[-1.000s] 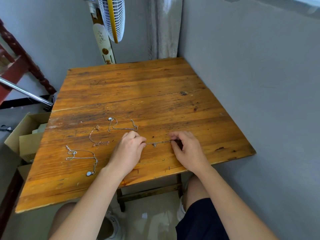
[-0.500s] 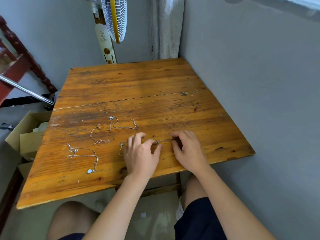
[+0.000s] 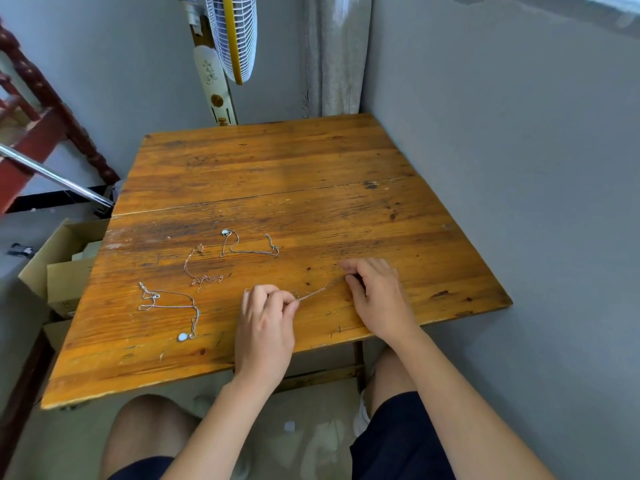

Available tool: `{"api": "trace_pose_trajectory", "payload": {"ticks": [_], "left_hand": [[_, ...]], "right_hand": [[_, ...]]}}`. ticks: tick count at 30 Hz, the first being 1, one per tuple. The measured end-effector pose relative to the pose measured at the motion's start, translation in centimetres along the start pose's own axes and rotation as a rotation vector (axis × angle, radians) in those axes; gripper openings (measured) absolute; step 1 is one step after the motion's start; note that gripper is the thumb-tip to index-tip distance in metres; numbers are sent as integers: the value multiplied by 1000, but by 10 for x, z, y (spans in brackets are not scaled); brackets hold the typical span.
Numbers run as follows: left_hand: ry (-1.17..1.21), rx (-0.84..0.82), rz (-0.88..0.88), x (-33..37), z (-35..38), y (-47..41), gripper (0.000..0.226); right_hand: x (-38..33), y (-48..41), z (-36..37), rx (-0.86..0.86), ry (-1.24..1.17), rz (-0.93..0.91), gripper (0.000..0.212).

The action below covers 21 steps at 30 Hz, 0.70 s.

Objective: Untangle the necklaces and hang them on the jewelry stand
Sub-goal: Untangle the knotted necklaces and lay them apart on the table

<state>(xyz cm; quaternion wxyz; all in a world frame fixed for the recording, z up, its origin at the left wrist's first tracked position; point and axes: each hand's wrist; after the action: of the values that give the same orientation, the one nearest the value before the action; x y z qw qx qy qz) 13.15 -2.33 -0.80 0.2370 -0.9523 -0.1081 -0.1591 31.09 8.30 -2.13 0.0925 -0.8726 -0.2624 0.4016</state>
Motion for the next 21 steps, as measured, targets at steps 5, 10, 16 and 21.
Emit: {"api": "trace_pose_trajectory", "payload": {"ticks": [5, 10, 16, 21], "left_hand": [[252, -103, -119, -8, -12, 2, 5], [349, -141, -208, -5, -20, 1, 7], [620, -176, -385, 1, -38, -21, 12], [832, -145, -440, 1, -53, -46, 13]], "right_hand": [[-3, 2, 1, 32, 68, 12, 30], [-5, 2, 2, 129, 96, 116, 31], [-3, 1, 3, 123, 73, 100, 31], [-6, 2, 2, 61, 119, 64, 32]]}}
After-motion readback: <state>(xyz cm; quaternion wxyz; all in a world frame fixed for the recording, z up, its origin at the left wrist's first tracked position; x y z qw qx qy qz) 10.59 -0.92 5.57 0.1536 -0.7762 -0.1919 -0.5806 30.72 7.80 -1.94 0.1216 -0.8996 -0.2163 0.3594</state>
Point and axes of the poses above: each hand's wrist, its own y-axis away from the middle knuckle, its own z-axis out of the palm, x = y × z, and after that the axes turned 7 degrees about -y, right-handed
